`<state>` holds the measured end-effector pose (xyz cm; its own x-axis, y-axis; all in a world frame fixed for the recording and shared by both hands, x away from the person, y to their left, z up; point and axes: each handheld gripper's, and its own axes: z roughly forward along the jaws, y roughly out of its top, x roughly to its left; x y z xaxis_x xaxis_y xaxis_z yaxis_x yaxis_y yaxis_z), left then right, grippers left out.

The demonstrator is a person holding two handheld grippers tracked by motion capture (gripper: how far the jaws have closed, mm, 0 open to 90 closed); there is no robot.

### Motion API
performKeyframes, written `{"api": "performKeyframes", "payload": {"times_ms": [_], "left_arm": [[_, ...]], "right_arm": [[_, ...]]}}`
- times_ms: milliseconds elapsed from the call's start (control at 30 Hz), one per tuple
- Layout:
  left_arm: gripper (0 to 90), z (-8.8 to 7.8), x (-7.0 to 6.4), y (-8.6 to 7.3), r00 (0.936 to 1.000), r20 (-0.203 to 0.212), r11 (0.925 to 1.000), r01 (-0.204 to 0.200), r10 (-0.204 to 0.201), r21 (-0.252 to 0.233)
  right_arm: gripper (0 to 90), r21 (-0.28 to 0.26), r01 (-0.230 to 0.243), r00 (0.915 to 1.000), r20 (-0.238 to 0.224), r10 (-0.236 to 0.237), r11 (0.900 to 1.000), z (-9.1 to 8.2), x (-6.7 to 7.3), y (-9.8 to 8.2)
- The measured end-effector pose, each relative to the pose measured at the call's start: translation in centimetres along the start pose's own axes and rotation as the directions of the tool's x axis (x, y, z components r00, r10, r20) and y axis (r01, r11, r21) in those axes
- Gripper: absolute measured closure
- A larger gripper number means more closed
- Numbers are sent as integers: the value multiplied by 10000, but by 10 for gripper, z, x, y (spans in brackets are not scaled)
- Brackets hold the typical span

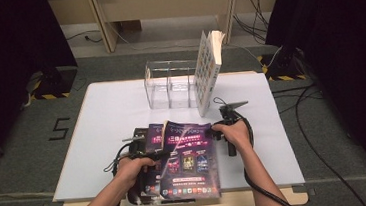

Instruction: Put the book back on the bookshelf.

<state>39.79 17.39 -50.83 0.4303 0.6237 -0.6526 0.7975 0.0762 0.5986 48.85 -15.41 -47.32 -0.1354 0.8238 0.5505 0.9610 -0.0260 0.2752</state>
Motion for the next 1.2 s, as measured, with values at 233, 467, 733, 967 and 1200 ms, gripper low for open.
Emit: {"api": "performKeyframes", "payload": {"times_ms": [233,467,733,967,1200], "left_arm": [[798,-1,0,1,10000,-68,10000,-47,47,52],[798,-1,0,1,10000,-68,10000,-40,40,70],[796,-1,0,2,10000,-81,9999,-47,48,100],[667,-6,-6,6,9956,-712,9982,-600,603,59],[356,-26,-16,11,9816,-1608,9918,-1136,1030,-581]], "right_arm": [[781,-283,204,9998,-83,-207,9994,-7,6,-3],[763,-418,25,9996,-279,-37,9991,-7,4,-4],[778,-498,-72,9995,-316,57,9987,-5,1,-6],[831,-1167,40,9990,-448,-93,9932,-14,12,-11],[833,-1618,317,9968,-674,-431,9863,-21,16,-16]]}}
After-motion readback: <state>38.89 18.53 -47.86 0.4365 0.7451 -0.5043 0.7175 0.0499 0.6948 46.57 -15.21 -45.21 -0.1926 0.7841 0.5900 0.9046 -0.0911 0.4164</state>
